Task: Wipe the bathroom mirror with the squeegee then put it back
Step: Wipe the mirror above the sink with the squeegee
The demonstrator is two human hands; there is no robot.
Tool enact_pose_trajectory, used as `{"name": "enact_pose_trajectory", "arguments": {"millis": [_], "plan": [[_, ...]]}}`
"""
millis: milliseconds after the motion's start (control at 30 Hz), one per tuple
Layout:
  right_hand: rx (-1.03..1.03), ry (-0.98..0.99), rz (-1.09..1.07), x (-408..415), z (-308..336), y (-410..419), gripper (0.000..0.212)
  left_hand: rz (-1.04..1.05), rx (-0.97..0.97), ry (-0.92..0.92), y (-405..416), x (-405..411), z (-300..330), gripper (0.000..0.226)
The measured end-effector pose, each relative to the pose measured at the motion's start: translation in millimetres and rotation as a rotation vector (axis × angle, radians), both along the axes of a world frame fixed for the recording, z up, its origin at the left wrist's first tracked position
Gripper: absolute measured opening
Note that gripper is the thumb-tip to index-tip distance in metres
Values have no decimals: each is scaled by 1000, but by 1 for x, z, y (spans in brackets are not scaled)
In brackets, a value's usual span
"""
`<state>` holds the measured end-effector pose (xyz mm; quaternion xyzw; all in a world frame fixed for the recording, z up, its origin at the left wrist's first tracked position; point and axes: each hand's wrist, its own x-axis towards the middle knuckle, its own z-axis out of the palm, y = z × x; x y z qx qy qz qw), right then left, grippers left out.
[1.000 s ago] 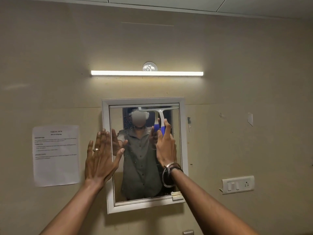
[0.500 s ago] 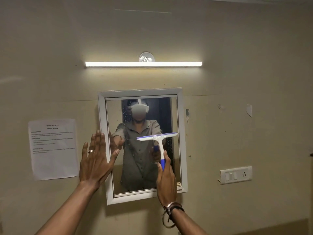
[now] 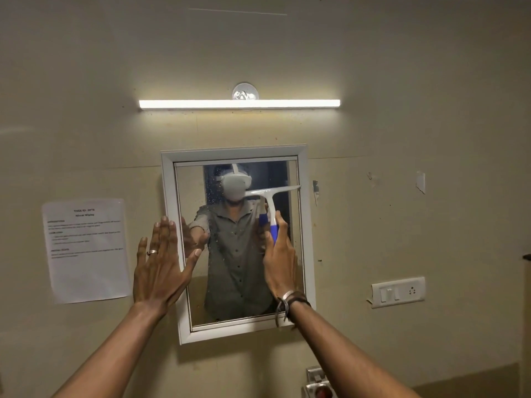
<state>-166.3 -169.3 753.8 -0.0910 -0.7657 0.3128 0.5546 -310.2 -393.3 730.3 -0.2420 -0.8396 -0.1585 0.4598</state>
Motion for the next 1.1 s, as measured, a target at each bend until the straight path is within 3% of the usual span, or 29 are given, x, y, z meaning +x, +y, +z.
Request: {"name": "enact_pose_trajectory", "arguments": {"millis": [233,367,467,667,800,933,1100], "plan": [[-108,-104,41,2,-103,-8,55,-15,-5,2,-1,-6,-9,91],[-163,-117,71,10,-128,-14,55,-11,-9,5,-3,-4,-10,92],[-145,-50,62,10,-107,-20,53,-7,-8,6,-6,-4,-7,92],[-42,132,119,-2,9,-37,53,41,-12,11,-14,1,3,92],[29,154,80,-23,66,-40,49,104,-43,45,-23,6,5,92],[16,136,61,-28,65,-47,48,136,-49,35,-37,6,0,93],[-19,54,75,-21,11,-50,51,122,-23,12,-50,4,-7,94]]}}
